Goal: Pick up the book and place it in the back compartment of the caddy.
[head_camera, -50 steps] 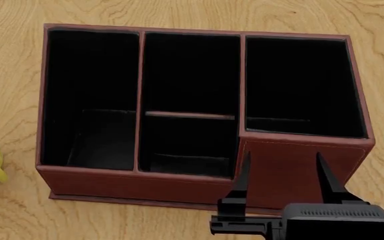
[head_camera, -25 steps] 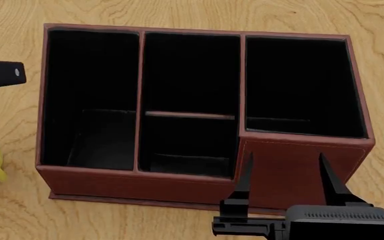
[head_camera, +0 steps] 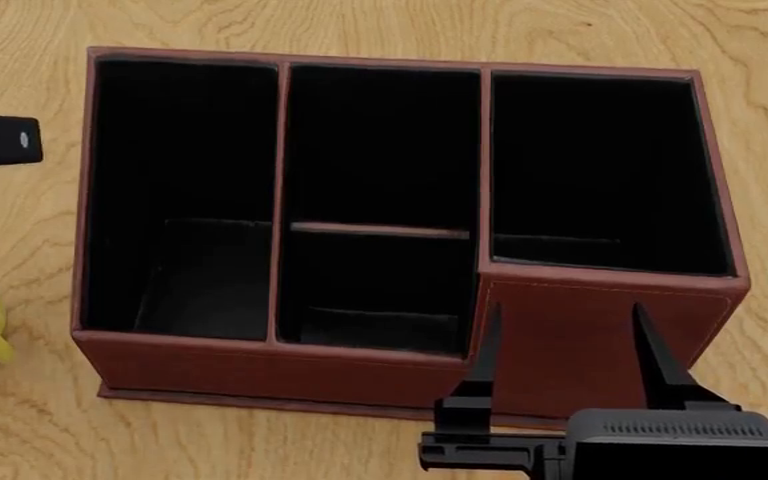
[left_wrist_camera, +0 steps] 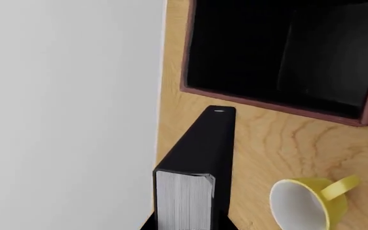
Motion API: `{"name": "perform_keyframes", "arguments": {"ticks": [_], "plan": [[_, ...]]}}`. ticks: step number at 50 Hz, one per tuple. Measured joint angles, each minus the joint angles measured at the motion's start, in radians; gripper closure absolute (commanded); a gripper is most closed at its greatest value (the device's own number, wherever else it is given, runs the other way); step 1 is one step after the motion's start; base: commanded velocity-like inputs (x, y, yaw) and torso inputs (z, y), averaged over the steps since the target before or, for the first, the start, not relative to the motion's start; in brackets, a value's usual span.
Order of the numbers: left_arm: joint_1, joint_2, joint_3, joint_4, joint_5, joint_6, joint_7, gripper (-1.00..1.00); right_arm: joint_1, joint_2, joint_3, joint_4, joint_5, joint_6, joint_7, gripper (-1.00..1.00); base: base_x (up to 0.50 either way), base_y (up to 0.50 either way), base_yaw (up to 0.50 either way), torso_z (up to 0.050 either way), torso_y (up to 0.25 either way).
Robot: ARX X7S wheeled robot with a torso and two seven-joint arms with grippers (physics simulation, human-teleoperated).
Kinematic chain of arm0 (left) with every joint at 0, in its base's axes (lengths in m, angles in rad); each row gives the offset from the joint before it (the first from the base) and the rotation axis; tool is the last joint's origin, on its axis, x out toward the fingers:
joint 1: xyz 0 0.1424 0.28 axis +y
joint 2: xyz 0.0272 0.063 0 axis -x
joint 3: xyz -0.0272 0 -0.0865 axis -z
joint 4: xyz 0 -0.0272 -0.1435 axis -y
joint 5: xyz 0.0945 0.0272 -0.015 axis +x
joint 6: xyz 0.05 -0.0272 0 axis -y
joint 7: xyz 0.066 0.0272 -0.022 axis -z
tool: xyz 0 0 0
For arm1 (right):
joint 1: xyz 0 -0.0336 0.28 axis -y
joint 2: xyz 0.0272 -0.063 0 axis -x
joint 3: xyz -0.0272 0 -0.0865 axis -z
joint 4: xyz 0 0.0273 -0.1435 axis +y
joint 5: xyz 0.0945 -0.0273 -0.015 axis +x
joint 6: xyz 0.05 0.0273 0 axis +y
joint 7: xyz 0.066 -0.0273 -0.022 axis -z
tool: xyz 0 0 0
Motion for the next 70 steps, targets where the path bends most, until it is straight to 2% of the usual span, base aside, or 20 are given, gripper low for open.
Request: {"name": "perform_keyframes", "arguments": {"ticks": [24, 54, 70], "plan": [[-0.140, 0.089, 0.026, 0.076, 0.007, -0.060, 0.166, 1.00, -0.004, 0.006, -0.001, -0.014, 0.005, 0.000, 0.006, -1.00, 0.00, 0.00, 0.00, 0.001, 0.001], [-0.302, 0.303, 0.110, 0.142, -0.018, -0.281, 0.357, 1.00, -0.012, 0.010, -0.005, -0.017, 0.010, -0.006, 0.013, -1.00, 0.00, 0.00, 0.00, 0.000, 0.001], [-0.365, 0.417, 0.165, 0.120, -0.032, -0.407, 0.407, 1.00, -0.021, 0.011, -0.004, -0.011, 0.014, -0.018, 0.014, -1.00, 0.00, 0.00, 0.00, 0.001, 0.002]]}}
